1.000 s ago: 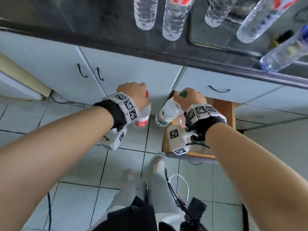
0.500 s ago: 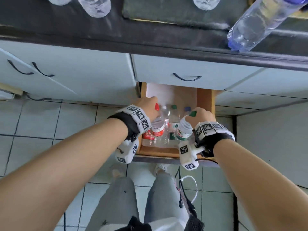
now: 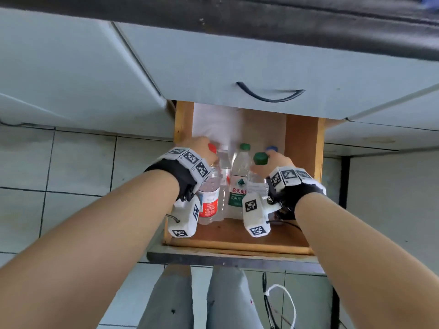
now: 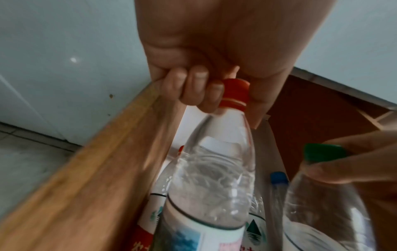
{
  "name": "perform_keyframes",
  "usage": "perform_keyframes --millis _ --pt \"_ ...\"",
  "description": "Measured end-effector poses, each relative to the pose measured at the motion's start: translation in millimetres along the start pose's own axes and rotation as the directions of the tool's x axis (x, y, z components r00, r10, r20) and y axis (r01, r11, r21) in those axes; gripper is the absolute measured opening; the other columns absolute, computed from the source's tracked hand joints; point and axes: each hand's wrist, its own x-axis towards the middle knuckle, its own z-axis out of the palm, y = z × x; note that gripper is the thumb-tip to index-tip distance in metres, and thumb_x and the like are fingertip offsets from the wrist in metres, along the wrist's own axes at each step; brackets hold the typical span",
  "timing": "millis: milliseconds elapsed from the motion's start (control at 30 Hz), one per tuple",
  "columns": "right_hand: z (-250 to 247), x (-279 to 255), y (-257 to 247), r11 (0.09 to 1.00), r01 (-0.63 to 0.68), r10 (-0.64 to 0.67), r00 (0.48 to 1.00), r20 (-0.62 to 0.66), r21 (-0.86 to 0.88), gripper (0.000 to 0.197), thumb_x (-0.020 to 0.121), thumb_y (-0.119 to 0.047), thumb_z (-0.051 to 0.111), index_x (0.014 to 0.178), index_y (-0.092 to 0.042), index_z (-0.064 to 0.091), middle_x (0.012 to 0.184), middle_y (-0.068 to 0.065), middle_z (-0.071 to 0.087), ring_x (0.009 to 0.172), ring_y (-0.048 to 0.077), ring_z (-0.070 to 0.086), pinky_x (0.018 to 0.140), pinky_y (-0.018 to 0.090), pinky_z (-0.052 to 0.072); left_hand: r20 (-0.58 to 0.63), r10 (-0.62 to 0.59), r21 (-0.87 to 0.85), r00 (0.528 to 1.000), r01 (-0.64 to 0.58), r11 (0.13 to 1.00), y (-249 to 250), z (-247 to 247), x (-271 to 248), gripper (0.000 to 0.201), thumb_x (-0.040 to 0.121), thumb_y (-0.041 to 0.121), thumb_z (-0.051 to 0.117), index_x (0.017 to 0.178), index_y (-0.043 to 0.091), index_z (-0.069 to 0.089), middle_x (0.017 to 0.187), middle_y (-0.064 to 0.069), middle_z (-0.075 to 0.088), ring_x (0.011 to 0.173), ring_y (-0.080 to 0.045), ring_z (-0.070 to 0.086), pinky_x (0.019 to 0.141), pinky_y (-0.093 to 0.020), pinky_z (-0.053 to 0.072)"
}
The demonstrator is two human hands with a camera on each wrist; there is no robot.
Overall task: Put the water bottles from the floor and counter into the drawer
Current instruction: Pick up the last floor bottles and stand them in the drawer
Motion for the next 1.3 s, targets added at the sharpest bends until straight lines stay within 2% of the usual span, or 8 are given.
perform_keyframes --millis 167,367,467,667,800,833,933,1300 --pt "27.7 41.9 1.6 0.998 -0.058 0.058 0.998 -0.026 -0.006 0.025 0.085 -0.030 0.053 0.106 -0.017 0.055 0.075 -0.001 0.056 0.058 0.013 0.051 0.054 0.020 0.040 -0.023 -0.024 -0.067 0.999 0.023 0.998 -5.2 18.5 31.7 0.048 0.087 0.044 0.055 0.119 0.009 0.050 0.100 -0.005 0.060 0.086 -0.028 0.060 0.067 -0.029 0.042" --pt "42.5 46.4 24.4 0.987 -0.110 0.120 0.989 0.083 -0.115 0.062 0.088 -0.008 0.054 0.142 -0.004 0.024 0.132 0.018 0.051 0.117 0.034 0.055 0.094 0.037 0.046 0.126 -0.029 -0.047 0.992 0.035 0.998 -14.4 48.9 34.5 0.050 0.088 0.010 0.052 0.137 0.011 0.041 0.126 -0.012 0.058 0.111 -0.030 0.060 0.096 -0.036 0.048" --pt "52.3 38.8 41.8 0.979 -0.191 0.198 0.975 0.105 -0.070 0.083 0.084 -0.008 0.063 0.145 -0.006 0.008 0.125 0.020 0.056 0.113 0.035 0.057 0.089 0.038 0.047 0.157 0.018 -0.084 0.987 -0.005 0.996 -20.2 59.4 25.6 0.074 0.085 0.005 0.057 0.147 0.023 0.021 0.135 -0.016 0.048 0.111 -0.031 0.058 0.091 -0.036 0.049" --pt "79.8 38.5 55.7 0.951 -0.300 0.303 0.952 0.038 -0.072 0.053 0.086 -0.011 0.060 0.131 0.001 0.032 0.125 0.021 0.054 0.115 0.036 0.056 0.091 0.040 0.047 0.190 0.004 -0.070 0.982 0.009 0.997 -25.2 66.3 24.7 0.083 0.085 0.006 0.058 0.147 0.041 0.015 0.135 -0.016 0.041 0.088 -0.027 0.058 0.072 -0.030 0.048" --pt "74.9 53.5 59.9 0.962 -0.270 0.274 0.953 0.130 -0.046 0.042 0.091 -0.008 0.049 0.130 0.003 0.038 0.074 -0.001 0.041 0.106 0.030 0.054 0.048 0.009 0.047 0.135 -0.006 -0.084 0.991 0.017 0.996 -26.0 69.3 29.5 0.080 0.085 0.005 0.056 0.145 0.042 0.018 0.136 -0.016 0.040 0.089 -0.028 0.060 0.071 -0.030 0.048" --pt "73.7 54.9 58.7 0.959 -0.279 0.283 0.949 0.142 -0.050 0.042 0.093 -0.006 0.048 0.131 0.006 0.038 0.073 0.000 0.041 0.108 0.029 0.053 0.057 0.006 0.048 0.130 -0.005 -0.090 0.991 0.017 0.996 -26.2 70.1 29.9 0.079 0.085 0.005 0.056 0.145 0.042 0.019 0.135 -0.016 0.040 0.088 -0.027 0.059 0.070 -0.030 0.048" --pt "78.9 59.3 50.7 0.947 -0.297 0.309 0.947 0.093 -0.125 0.042 0.088 -0.007 0.057 0.123 0.008 0.041 0.112 0.020 0.059 0.115 0.036 0.055 0.090 0.035 0.048 0.123 -0.009 -0.115 0.992 0.023 0.993 -27.2 69.4 29.4 0.079 0.084 0.005 0.057 0.145 0.042 0.021 0.132 -0.016 0.042 0.082 -0.024 0.055 0.071 -0.029 0.048" --pt "78.4 44.6 55.1 0.972 -0.228 0.235 0.958 0.162 -0.063 0.044 0.086 -0.016 0.061 0.124 -0.003 0.045 0.123 0.020 0.057 0.113 0.034 0.056 0.076 0.032 0.046 0.162 -0.010 -0.255 0.987 0.052 0.965 -25.3 58.5 18.0 0.074 0.082 0.005 0.061 0.144 0.033 0.031 0.141 -0.011 0.045 0.085 -0.019 0.060 0.078 -0.027 0.049"
